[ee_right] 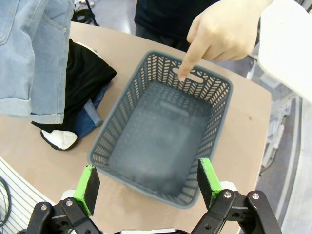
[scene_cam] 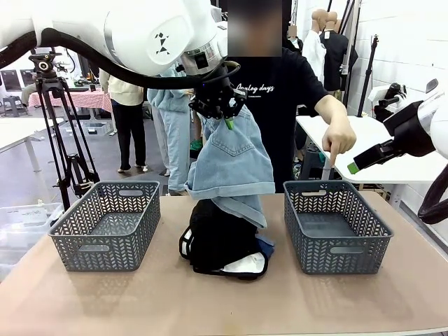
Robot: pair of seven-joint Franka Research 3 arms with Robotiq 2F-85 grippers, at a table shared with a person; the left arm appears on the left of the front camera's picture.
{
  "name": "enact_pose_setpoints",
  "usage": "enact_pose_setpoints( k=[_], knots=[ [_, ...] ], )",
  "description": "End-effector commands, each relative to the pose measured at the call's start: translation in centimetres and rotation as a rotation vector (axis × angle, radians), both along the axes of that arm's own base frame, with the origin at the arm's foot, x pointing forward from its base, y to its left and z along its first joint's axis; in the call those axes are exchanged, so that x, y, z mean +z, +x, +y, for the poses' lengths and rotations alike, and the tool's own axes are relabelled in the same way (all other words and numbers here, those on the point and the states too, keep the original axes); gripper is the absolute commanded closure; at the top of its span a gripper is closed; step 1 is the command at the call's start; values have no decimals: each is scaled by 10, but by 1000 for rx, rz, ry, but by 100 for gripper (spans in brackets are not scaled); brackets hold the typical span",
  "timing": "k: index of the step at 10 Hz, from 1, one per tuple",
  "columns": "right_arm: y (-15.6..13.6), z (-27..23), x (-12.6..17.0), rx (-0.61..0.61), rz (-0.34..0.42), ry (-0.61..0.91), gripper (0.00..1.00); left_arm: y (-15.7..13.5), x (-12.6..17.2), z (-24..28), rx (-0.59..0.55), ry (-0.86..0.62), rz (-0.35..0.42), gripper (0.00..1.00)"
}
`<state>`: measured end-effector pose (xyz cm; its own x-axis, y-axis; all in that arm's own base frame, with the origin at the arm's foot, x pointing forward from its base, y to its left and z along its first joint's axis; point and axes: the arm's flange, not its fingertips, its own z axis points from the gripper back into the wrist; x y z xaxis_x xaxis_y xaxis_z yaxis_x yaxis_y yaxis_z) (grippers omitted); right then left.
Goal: Sort the tops and bottoms.
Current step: Sort the clothes according to human instructions.
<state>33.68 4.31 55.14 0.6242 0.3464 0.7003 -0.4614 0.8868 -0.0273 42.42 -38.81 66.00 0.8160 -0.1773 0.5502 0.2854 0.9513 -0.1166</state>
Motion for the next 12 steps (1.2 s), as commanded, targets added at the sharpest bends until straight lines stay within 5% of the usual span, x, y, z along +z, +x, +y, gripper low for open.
enact_pose_setpoints(
  k=[1,7,11,12],
  knots=[
    [0,0,0,0,0,0,0,-2,5,4,4,-4,-11,100],
    [-109,-72,39,-64,24,63,0,-2,5,4,4,-4,-11,100],
    [-111,-92,25,-100,54,128,0,0,0,0,-1,0,0,100],
    [-119,-93,54,-84,40,116,0,4,9,-11,-19,-40,15,100]
  ],
)
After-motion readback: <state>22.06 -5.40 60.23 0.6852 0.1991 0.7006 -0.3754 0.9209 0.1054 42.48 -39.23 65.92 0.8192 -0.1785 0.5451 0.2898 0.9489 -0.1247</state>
